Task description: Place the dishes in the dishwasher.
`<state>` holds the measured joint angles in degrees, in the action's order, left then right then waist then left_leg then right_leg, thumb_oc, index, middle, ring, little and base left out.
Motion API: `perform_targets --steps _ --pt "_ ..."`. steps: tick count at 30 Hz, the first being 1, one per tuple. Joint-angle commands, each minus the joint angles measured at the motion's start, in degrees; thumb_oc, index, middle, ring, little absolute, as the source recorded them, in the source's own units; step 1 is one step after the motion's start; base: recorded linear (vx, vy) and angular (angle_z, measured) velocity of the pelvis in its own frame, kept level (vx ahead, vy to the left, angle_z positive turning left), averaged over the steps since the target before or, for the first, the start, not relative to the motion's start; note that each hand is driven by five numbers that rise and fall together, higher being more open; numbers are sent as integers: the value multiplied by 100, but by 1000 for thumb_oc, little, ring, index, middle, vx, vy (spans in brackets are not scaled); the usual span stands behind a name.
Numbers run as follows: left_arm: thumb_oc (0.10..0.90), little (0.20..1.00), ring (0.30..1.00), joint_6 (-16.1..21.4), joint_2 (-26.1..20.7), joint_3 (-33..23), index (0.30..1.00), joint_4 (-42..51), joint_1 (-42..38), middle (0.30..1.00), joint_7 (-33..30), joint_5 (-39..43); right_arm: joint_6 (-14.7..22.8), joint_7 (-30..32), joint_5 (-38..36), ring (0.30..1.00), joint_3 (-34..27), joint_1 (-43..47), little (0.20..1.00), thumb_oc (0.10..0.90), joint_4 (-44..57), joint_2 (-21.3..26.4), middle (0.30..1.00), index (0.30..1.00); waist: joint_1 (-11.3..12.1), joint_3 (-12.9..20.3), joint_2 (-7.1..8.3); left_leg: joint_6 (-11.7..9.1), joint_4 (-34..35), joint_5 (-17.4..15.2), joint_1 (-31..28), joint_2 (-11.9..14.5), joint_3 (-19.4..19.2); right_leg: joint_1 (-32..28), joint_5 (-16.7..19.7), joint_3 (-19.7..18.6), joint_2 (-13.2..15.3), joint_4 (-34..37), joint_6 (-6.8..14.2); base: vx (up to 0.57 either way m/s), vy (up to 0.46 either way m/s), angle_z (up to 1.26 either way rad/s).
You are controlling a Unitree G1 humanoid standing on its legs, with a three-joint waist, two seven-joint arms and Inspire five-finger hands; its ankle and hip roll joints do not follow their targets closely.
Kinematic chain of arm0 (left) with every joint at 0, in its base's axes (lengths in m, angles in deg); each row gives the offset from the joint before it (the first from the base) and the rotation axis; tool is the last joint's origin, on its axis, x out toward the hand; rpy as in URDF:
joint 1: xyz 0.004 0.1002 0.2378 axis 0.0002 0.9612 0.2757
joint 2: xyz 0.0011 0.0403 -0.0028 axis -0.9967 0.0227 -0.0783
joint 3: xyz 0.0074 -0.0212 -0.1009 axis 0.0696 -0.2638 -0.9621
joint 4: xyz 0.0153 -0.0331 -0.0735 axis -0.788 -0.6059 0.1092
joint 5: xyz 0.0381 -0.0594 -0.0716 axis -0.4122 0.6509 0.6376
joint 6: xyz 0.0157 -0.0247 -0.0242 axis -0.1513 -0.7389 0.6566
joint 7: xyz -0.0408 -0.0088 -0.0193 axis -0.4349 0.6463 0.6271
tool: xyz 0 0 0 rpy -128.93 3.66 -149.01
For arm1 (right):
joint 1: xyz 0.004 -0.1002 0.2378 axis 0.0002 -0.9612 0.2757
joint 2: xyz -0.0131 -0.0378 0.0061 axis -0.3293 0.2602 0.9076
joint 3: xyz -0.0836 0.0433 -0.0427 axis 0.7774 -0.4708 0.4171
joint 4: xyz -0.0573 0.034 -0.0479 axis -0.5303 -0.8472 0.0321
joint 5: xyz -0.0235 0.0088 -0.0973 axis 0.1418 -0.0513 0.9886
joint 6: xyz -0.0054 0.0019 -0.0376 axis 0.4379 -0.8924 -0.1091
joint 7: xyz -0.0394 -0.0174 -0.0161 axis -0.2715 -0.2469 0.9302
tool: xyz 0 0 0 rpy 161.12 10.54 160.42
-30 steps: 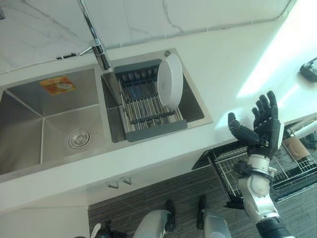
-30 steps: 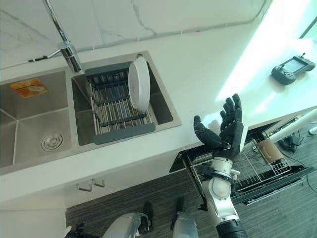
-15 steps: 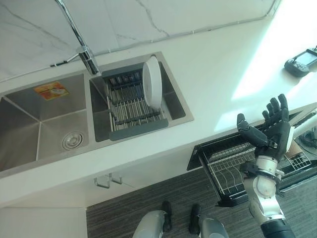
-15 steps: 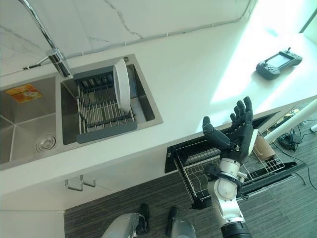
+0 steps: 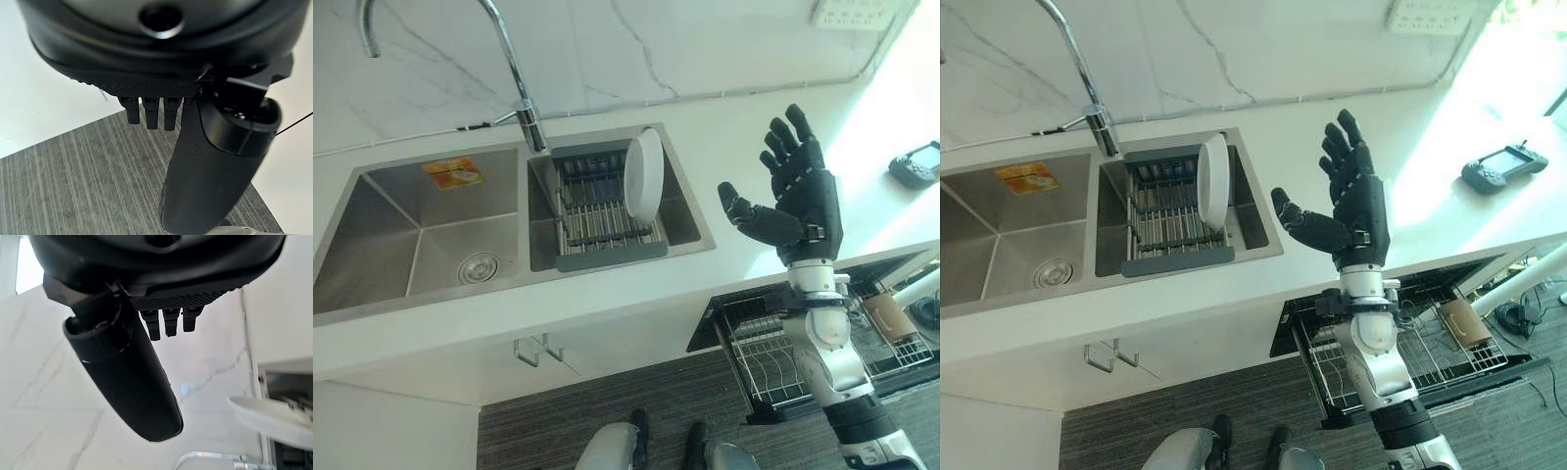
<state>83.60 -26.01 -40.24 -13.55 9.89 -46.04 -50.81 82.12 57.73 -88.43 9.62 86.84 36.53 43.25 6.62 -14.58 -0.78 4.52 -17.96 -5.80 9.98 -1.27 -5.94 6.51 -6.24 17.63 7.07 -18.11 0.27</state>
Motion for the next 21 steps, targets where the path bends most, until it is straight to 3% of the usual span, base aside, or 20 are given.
perform_targets --steps 1,12,21 --pt "800 900 900 -69 -268 182 900 -87 50 900 -110 185 271 371 -335 900 -251 597 900 800 156 -31 900 900 13 68 54 -307 78 -741 -252 280 272 -402 -737 -148 136 92 425 41 15 7" --pt "800 900 900 -138 -375 237 900 -93 117 900 -80 141 -151 825 -264 900 -36 1543 900 800 -458 -227 900 900 291 12 118 -306 78 -742 -354 228 413 -500 -753 -56 155 92 383 63 9 3" --pt "800 900 900 -137 -442 321 900 -147 133 900 -4 85 -345 899 -289 900 124 2128 900 800 -801 -352 900 900 402 -30 -26 -343 78 -670 -302 183 545 -535 -751 35 207 92 360 29 15 10"
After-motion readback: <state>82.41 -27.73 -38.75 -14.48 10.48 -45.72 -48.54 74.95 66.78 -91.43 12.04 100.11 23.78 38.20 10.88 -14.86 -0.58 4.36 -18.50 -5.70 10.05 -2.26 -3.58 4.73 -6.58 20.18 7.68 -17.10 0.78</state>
